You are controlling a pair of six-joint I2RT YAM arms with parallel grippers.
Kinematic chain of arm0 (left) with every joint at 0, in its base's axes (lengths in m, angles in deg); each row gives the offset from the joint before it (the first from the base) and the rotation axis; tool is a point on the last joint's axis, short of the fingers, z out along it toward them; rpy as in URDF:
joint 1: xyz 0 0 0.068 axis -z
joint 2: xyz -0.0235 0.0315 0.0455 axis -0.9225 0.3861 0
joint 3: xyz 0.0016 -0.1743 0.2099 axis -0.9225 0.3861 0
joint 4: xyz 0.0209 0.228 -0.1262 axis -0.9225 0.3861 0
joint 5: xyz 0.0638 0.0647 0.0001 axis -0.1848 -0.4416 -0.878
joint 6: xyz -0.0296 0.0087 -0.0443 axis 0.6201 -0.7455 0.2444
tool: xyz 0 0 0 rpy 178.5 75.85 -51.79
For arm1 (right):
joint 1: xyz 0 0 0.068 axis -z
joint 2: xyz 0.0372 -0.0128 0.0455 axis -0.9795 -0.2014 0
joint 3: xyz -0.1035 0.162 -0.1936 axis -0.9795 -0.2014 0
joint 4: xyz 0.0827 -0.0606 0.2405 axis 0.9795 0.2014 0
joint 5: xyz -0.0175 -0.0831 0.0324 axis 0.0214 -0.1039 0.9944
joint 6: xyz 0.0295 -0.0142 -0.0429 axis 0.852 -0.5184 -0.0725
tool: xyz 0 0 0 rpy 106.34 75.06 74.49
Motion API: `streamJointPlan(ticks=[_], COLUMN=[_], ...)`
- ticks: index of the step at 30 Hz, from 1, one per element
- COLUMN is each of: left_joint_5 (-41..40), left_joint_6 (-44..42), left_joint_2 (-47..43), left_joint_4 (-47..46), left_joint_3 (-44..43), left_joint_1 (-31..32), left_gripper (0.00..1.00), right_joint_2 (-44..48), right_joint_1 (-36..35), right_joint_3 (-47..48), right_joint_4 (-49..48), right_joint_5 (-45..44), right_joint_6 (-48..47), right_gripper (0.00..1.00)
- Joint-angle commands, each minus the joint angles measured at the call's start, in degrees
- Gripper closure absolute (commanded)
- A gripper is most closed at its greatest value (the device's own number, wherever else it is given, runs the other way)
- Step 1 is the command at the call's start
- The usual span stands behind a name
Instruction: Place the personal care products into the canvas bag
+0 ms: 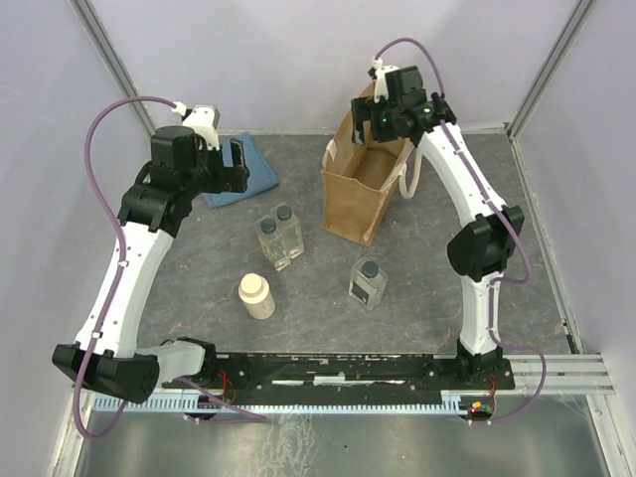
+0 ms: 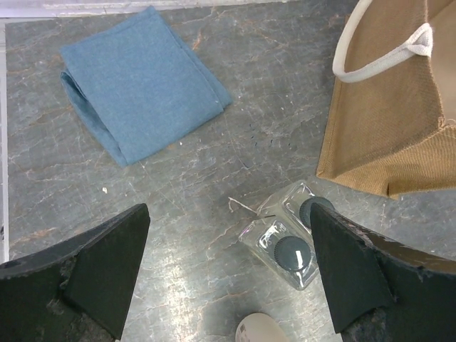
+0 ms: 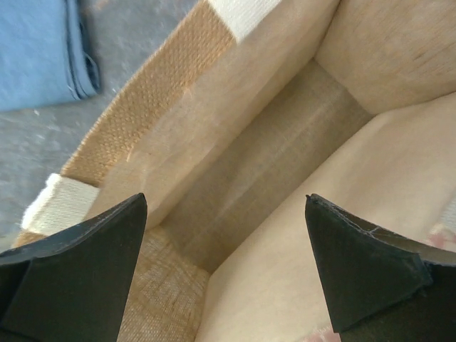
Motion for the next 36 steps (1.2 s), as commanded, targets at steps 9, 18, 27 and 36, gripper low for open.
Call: streamJointPlan(ticks=[9,18,27,36], left_joint_5=[-0.37,-0.10,0.19,4.71], left_joint_6=[-2.13,-1.62,-0.94,-0.47], left_joint_2=[-4.16,-5.39,-5.99,-6.34], left_joint_4=[1.21,1.55,1.66,0.44], left_joint_3=[-0.09,0.54,1.58,3.31], left_joint_1=[-0.04,-0.03,0.01,-0.03], left_gripper=[0.00,0.00,0.00,0.00], right_joint_2=[0.89,11.30,18.49,19.31], right_joint_1=[-7.02,-10.52,-19.03,-23.67], right_joint_3=[-14.45,-36.61,-47.94,-47.80], right_joint_4=[3.11,-4.48,-5.87,-5.28], right_joint_5=[-9.57,-9.62,-10.29,-13.58], right_joint_6=[-4.63,-0.77,2.99,4.72], right_gripper=[0.00,0.00,0.00,0.00])
